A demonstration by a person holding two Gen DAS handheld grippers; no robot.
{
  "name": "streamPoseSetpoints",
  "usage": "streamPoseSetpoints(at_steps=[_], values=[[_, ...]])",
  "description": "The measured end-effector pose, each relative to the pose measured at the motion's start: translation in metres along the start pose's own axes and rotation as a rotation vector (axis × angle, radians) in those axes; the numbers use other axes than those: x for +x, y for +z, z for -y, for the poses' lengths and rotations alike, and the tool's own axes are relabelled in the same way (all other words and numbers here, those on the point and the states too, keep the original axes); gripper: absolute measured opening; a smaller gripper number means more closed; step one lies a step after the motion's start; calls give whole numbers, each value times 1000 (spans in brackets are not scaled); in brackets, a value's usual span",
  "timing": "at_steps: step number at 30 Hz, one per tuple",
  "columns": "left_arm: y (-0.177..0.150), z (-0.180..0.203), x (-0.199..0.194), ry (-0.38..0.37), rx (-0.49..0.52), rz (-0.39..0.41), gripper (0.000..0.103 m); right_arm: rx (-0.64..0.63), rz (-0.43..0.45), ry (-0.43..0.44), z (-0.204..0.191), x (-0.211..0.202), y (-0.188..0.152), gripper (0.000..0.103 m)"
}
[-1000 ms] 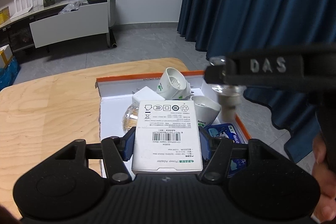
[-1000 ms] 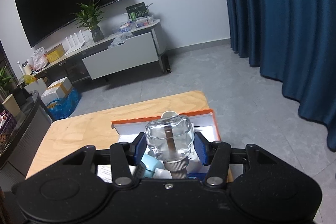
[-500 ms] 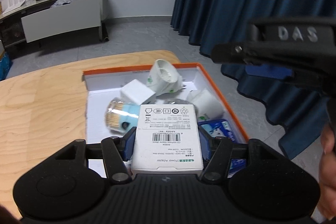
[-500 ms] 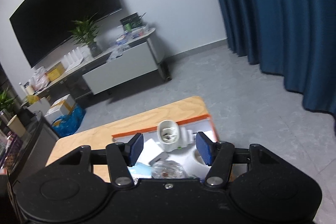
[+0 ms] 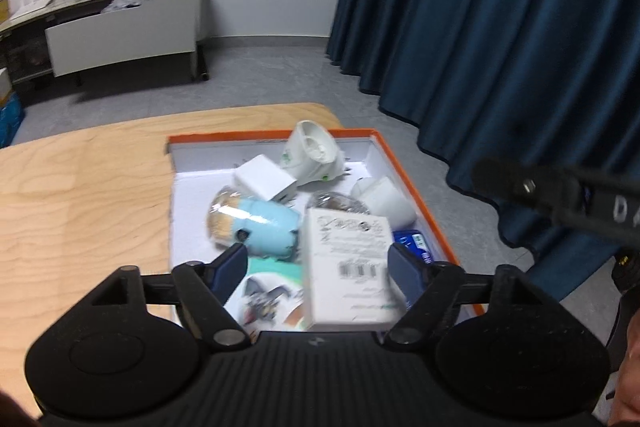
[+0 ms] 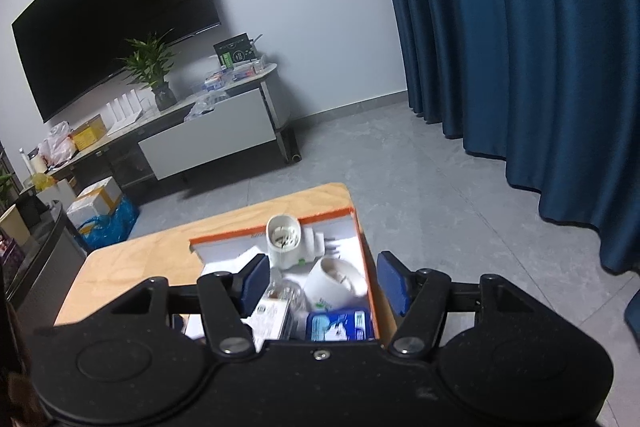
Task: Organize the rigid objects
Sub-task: 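Lower the package and glass bottle into the box and open both grippers, then withdraw both open grippers above the filled box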
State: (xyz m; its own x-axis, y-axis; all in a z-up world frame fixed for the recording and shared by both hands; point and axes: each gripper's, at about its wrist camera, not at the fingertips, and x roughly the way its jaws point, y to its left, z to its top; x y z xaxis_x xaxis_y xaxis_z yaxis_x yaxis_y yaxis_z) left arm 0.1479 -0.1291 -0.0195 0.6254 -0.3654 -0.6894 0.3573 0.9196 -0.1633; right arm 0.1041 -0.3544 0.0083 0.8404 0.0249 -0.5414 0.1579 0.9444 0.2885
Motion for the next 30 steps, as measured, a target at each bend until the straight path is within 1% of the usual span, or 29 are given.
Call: streamPoseSetpoints(at_steps=[2, 3, 5, 7, 10, 13, 18, 23, 26, 30], values=[[-4, -3, -9, 19, -8, 0, 87, -7, -7, 4, -2, -6, -7, 73], [-7, -5, -13, 32, -7, 1, 88, -11, -9, 6, -3, -10, -10, 73], [-11, -8, -21, 57, -15, -3, 95, -20, -15, 18, -5, -15, -15, 75], [-17, -12, -29, 84, -31, -14, 97, -29, -27, 27, -8, -21, -22, 76], [-25, -14, -39, 124, -31, -23, 103, -56, -45, 36, -14, -30, -34, 76], [-35, -14, -48, 157, -29, -34, 103, -70, -55, 42, -19, -39, -44, 77], [-52, -16, -57, 172, -43, -57, 103, -72, -74, 42, -22, -53, -59, 77], [-66, -12, -66, 169, -42, -72, 103, -87, -82, 34, -24, -64, -72, 77], [-71, -8, -71, 153, -46, -67, 103, -99, -81, 36, -25, -70, -76, 77], [-75, -4, -75, 160, -44, -63, 103, -92, -84, 39, -21, -75, -82, 78]])
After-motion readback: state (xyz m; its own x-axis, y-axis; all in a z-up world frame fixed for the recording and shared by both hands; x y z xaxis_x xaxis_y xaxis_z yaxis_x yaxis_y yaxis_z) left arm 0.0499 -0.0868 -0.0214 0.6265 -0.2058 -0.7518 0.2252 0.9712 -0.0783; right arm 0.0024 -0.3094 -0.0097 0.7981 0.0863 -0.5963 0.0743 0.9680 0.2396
